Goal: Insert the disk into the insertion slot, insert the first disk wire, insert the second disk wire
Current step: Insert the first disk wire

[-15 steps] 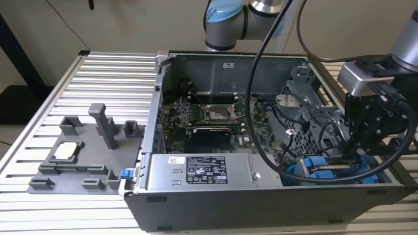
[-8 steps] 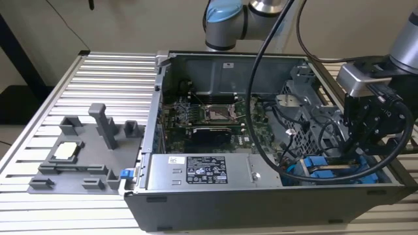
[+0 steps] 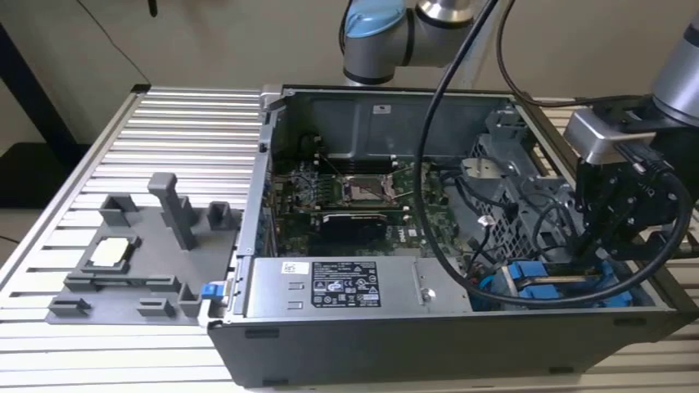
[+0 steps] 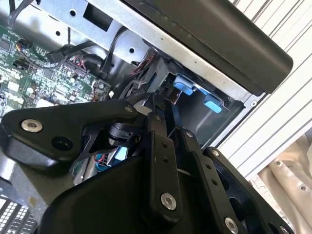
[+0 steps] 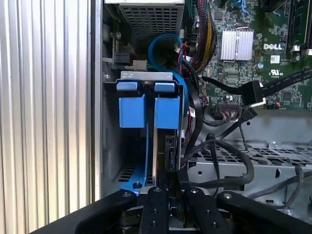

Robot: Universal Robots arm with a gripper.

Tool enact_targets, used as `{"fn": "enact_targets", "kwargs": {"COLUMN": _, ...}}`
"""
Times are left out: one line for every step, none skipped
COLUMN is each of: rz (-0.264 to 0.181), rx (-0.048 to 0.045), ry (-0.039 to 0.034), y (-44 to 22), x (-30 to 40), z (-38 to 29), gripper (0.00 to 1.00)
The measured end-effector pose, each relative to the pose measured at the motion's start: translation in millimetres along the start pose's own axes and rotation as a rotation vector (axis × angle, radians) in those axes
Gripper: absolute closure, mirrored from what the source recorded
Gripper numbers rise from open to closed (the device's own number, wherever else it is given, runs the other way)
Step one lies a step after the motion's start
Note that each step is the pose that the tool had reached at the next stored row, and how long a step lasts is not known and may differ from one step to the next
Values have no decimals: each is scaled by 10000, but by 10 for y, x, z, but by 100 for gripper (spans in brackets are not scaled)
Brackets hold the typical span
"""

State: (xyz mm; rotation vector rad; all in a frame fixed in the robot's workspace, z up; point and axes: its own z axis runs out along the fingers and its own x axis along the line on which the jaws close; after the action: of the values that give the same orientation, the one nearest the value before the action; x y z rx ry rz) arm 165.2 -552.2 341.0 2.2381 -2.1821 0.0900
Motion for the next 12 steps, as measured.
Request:
{"fn": "enact_targets", "kwargs": {"rz": 1, "rx": 0, "ry": 0, "y": -1, "x": 0, "z": 2, "gripper": 81}}
{"fn": "enact_targets", "kwargs": {"rz": 2, "rx": 0, "ry": -3, "y": -1, "x": -1, "z": 7, "gripper": 81}}
{"fn": "enact_targets", "kwargs": {"rz": 2, "rx": 0, "ry": 1, "y": -2, "x": -1, "z": 10, "gripper": 81}}
{"fn": "enact_targets", "kwargs": {"rz": 0, "rx": 0, "ry": 0, "y": -2, "x": -1, "z": 17, "gripper": 81}}
{"fn": "enact_targets", "kwargs": {"rz": 0, "rx": 0, "ry": -3, "y": -2, "x": -2, "z": 29, "gripper": 81}}
{"fn": "enact_targets", "kwargs": {"rz": 0, "rx": 0, "ry": -2, "y": -2, "x": -2, "z": 43, "gripper": 81}}
{"fn": "enact_targets", "kwargs": {"rz": -1, "rx": 1, "ry": 8, "y": -2, "x": -3, "z": 54, "gripper": 81}}
{"fn": "enact_targets", "kwargs": {"rz": -1, "rx": 1, "ry": 14, "y": -1, "x": -3, "z": 61, "gripper": 81}}
{"fn": "enact_targets", "kwargs": {"rz": -1, "rx": 1, "ry": 12, "y": -1, "x": -3, "z": 61, "gripper": 81}}
{"fn": "enact_targets", "kwargs": {"rz": -1, "rx": 1, "ry": 8, "y": -1, "x": -3, "z": 64, "gripper": 81}}
{"fn": "enact_targets", "kwargs": {"rz": 0, "rx": 0, "ry": 3, "y": -1, "x": -3, "z": 67, "gripper": 81}}
{"fn": "enact_targets", "kwargs": {"rz": 0, "rx": 0, "ry": 0, "y": -1, "x": -4, "z": 68, "gripper": 81}}
